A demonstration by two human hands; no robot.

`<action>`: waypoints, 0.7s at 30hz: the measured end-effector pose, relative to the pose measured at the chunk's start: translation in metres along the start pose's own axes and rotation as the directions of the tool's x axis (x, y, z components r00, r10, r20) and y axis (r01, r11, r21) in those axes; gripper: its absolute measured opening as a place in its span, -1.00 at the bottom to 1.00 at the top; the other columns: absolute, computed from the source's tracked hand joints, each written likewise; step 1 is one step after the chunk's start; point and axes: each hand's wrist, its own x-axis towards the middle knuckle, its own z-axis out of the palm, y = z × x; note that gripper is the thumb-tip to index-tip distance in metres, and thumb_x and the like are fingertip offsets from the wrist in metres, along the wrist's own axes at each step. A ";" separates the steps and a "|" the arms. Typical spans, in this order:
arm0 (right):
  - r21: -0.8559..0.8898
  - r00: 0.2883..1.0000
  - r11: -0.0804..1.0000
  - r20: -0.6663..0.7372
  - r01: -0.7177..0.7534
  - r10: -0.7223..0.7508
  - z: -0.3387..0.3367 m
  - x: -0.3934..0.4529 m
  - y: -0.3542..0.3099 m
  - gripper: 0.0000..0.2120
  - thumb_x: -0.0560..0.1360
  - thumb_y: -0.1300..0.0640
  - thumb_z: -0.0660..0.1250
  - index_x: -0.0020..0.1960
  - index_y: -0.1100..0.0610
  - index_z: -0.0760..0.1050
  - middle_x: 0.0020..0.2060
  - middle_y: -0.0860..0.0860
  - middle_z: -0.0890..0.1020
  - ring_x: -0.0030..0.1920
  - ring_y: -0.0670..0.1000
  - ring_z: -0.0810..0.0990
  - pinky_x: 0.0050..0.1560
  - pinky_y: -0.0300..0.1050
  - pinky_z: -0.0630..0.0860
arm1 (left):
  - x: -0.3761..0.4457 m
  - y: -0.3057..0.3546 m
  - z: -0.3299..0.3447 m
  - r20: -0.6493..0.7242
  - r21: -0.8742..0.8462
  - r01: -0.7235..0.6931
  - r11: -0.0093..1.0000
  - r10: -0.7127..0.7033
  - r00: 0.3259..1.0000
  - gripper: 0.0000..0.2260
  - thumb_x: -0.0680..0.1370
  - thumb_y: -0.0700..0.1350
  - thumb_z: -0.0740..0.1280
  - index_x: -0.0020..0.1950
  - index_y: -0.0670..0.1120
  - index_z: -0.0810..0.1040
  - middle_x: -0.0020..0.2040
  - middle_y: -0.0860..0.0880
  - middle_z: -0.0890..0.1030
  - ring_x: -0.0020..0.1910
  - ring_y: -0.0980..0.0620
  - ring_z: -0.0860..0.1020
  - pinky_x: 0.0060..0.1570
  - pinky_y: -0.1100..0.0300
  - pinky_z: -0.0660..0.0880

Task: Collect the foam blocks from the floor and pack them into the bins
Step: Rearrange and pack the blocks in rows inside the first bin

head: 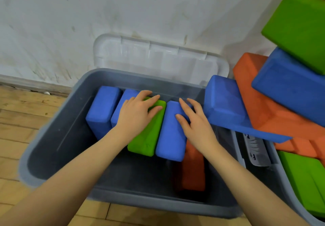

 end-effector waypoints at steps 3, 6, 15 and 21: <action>-0.194 0.991 0.978 0.095 -0.072 0.092 0.018 0.008 0.001 -0.54 0.62 -0.05 0.08 0.51 -0.11 0.12 0.53 0.04 -0.01 0.22 0.12 0.49 0.06 0.01 0.49 | 0.007 -0.011 0.016 0.147 0.088 0.007 0.996 -0.020 0.989 -0.52 0.50 0.10 0.18 0.31 -0.14 0.50 0.28 -0.20 0.48 0.04 -0.26 0.56 -0.03 -0.10 0.46; -0.073 0.984 0.992 0.140 -0.100 0.109 0.027 0.007 0.004 -0.52 0.62 -0.04 0.10 0.51 -0.06 0.12 0.54 0.05 -0.10 0.13 0.15 0.53 0.11 -0.03 0.45 | -0.003 -0.021 0.024 0.122 0.116 -0.102 0.988 0.088 0.989 -0.62 0.53 -0.04 0.17 0.25 -0.22 0.50 0.24 -0.24 0.50 0.07 -0.26 0.57 0.03 -0.11 0.44; -0.342 0.930 0.938 0.360 0.061 0.071 0.040 -0.003 0.019 -0.13 0.46 -0.33 0.19 0.53 -0.06 -0.24 0.49 0.00 -0.36 0.52 0.20 -0.14 0.41 0.08 0.17 | -0.022 -0.050 0.028 0.452 0.299 -0.321 0.899 0.163 0.877 -0.13 0.37 0.45 0.06 0.55 0.00 0.02 0.55 -0.03 0.00 0.51 -0.17 0.06 0.42 -0.10 0.01; -0.324 0.977 0.945 0.212 0.035 0.037 0.055 0.002 0.019 -0.38 0.58 -0.13 0.15 0.54 -0.06 -0.02 0.54 0.02 -0.09 0.51 0.22 -0.04 0.37 0.12 0.29 | -0.004 -0.053 0.040 0.370 0.342 -0.408 0.847 0.278 0.887 -0.16 0.23 0.23 0.52 0.41 -0.09 0.39 0.38 -0.13 0.42 0.27 -0.28 0.45 0.18 -0.24 0.34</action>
